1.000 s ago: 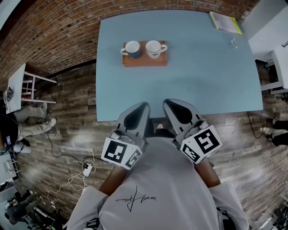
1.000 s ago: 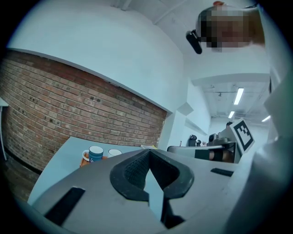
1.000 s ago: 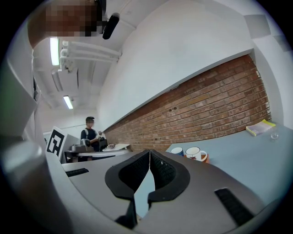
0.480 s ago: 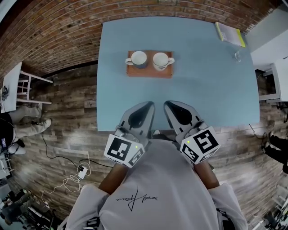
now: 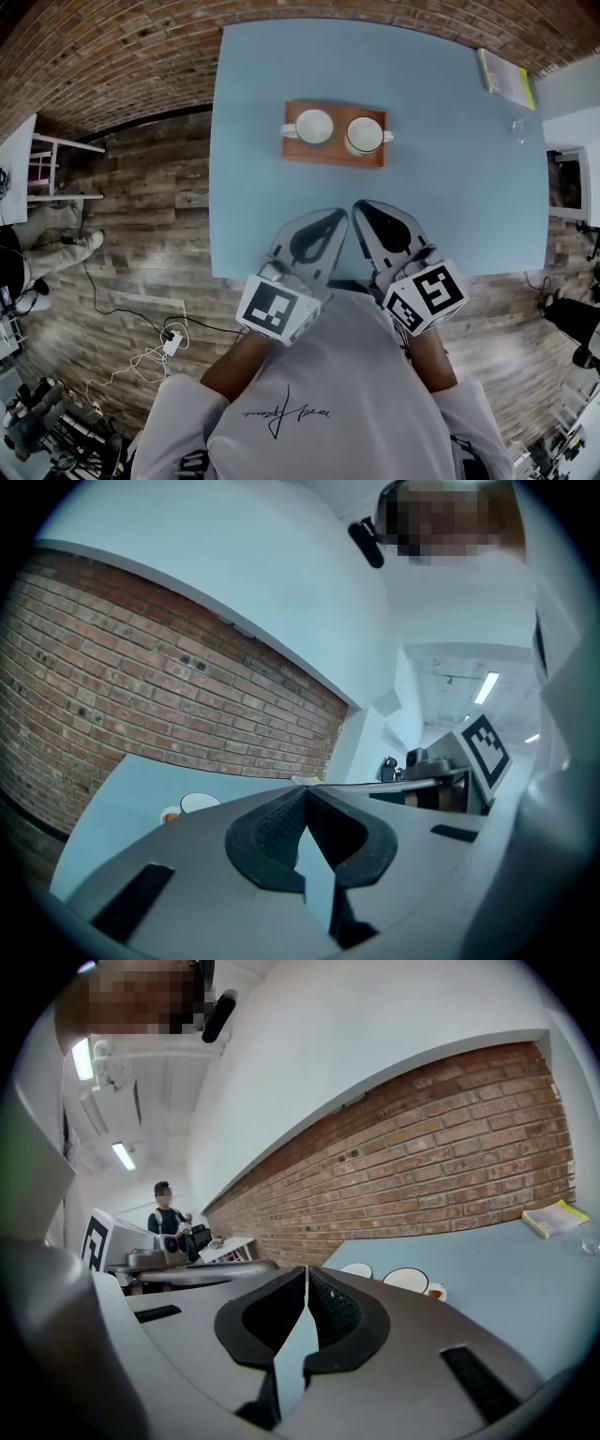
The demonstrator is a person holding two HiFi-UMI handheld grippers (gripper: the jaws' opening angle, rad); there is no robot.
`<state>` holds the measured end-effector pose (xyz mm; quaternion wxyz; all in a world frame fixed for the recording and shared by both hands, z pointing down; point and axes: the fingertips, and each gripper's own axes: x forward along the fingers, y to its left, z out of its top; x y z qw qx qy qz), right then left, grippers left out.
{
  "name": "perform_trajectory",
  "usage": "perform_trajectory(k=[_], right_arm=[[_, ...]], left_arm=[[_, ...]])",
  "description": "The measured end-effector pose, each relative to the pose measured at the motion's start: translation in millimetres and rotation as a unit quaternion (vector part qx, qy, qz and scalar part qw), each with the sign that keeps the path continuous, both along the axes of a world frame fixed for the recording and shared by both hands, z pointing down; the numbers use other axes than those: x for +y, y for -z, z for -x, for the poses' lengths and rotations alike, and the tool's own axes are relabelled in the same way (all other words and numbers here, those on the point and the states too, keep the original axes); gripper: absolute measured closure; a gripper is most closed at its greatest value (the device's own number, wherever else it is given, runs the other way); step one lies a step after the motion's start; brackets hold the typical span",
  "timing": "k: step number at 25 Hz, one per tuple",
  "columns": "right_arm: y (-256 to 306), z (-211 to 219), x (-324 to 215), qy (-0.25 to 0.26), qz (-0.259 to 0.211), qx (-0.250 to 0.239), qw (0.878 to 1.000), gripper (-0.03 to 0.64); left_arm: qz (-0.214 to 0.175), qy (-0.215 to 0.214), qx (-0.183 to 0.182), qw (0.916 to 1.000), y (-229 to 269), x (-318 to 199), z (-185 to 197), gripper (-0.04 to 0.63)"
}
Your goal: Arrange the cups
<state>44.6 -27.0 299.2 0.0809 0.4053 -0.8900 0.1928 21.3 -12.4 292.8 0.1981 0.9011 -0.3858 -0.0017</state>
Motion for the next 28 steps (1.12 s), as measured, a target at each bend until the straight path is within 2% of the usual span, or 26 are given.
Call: perform_trajectory(k=[7, 12, 16, 20, 21, 23, 28], right_arm=[[-9.9, -17.6, -25.0, -0.021, 0.006, 0.015, 1.0, 0.595], [-17.3, -43.6, -27.9, -0.012, -0.005, 0.025, 1.0, 0.594], [-18.2, -62.7, -32.1, 0.032, -0.031, 0.034, 0.998, 0.594], [-19.8, -71.8, -36.8, 0.093, -0.066, 0.046, 0.992, 0.594], [-21.2, -73.5, -37.7, 0.108, -0.072, 0.046, 0.99, 0.587], [-25.7, -75.9, -39.5, 0.141, -0.082, 0.052, 0.985, 0.517], [-40.2, -79.4, -45.6, 0.194, -0.093, 0.069, 0.974, 0.508]], left_arm=[[0.02, -0.012, -0.004, 0.9997, -9.0, -17.9, -4.0, 0.588], [0.017, 0.009, -0.02, 0.9996, -15.3, -24.6, -10.4, 0.588], [0.004, 0.043, -0.033, 0.9985, -17.9, -33.6, -17.9, 0.588], [-0.011, 0.064, -0.043, 0.9969, -24.5, -28.5, -29.8, 0.588], [-0.016, 0.066, -0.047, 0.9966, -26.5, -26.8, -33.7, 0.588], [-0.02, 0.071, -0.051, 0.996, -29.4, -25.8, -40.8, 0.588], [-0.013, 0.068, -0.046, 0.9965, -32.9, -24.2, -54.1, 0.588]])
